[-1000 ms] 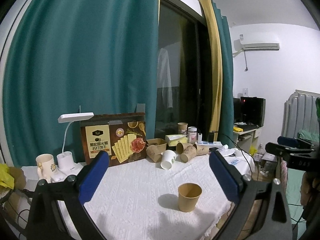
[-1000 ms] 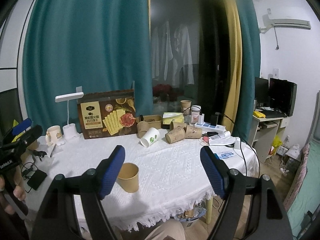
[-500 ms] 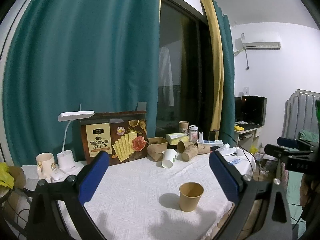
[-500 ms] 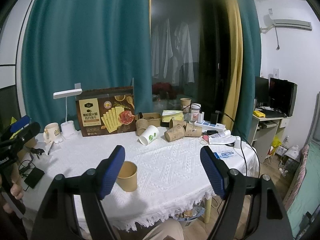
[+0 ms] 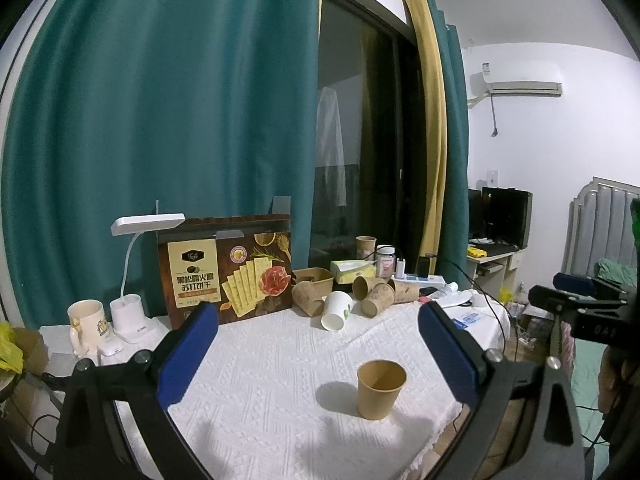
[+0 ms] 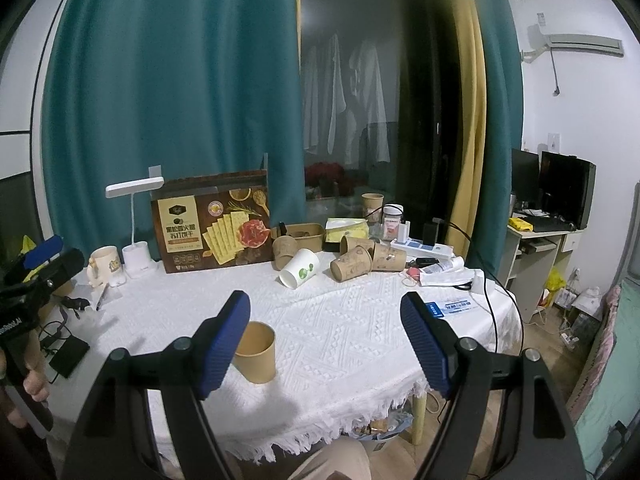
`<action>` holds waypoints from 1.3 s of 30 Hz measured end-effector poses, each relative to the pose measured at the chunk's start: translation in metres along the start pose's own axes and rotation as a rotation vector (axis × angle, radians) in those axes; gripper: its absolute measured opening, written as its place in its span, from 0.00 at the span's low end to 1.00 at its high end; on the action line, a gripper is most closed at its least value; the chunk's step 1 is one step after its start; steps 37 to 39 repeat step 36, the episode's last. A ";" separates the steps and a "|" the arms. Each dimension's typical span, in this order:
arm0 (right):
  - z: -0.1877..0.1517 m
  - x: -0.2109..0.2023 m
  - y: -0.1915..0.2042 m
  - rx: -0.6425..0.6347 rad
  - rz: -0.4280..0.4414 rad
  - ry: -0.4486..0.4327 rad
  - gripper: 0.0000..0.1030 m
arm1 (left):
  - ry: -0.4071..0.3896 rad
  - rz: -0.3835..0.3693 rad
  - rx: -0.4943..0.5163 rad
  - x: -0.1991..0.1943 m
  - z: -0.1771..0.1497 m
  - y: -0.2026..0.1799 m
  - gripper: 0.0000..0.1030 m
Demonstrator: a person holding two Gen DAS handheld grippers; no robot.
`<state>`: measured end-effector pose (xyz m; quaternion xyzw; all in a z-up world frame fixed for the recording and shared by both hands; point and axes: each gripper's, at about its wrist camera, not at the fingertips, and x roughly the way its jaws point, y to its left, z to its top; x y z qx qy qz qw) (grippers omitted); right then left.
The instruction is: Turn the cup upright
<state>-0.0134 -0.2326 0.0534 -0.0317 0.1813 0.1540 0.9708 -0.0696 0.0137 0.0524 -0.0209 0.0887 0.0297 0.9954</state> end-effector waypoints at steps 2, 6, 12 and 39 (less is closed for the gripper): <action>0.000 0.000 0.000 0.000 -0.002 0.001 0.73 | -0.001 0.000 -0.001 0.000 0.000 0.000 0.97; 0.000 0.001 0.000 0.001 -0.001 0.000 0.73 | 0.001 -0.002 0.000 0.001 0.000 0.000 0.97; 0.000 0.001 0.000 0.000 0.002 0.004 0.73 | 0.000 0.002 0.003 0.001 0.000 -0.001 0.97; 0.002 0.014 0.004 -0.017 0.025 0.012 0.73 | 0.010 -0.002 -0.008 0.009 0.001 0.004 0.97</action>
